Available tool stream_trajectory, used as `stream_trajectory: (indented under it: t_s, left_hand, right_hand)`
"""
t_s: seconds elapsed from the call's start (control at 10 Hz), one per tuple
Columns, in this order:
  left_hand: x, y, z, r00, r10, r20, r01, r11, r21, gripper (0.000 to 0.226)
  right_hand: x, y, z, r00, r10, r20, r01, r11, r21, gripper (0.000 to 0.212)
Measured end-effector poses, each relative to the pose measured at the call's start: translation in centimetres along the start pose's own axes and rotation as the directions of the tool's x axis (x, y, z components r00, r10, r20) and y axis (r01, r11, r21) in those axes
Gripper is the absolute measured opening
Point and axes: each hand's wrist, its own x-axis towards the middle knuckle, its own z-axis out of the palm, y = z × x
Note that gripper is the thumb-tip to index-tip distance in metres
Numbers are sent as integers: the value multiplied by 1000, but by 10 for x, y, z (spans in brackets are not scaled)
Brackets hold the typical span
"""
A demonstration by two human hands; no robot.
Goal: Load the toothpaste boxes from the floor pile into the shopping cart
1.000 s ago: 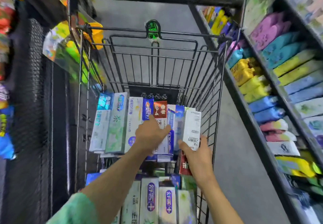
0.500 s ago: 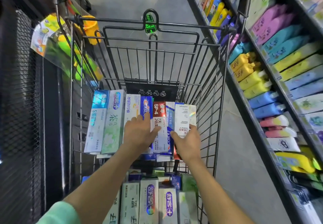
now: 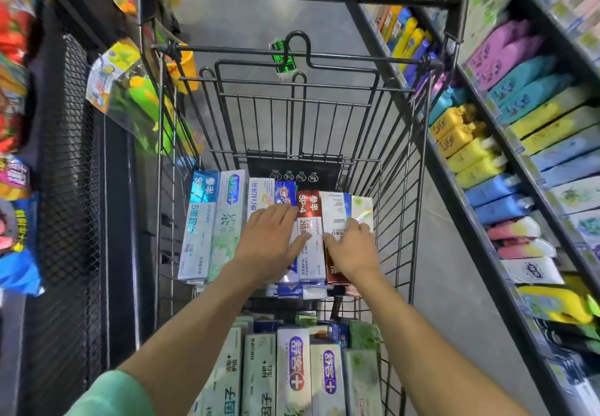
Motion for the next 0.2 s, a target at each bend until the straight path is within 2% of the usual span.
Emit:
stream_trajectory:
  t_s: [0.2]
  left_hand:
    - [1, 6, -36, 998, 49, 33, -51, 996, 69, 71]
  right_hand:
    - [-19, -4, -41, 978, -207, -37, 192, 951, -241, 57]
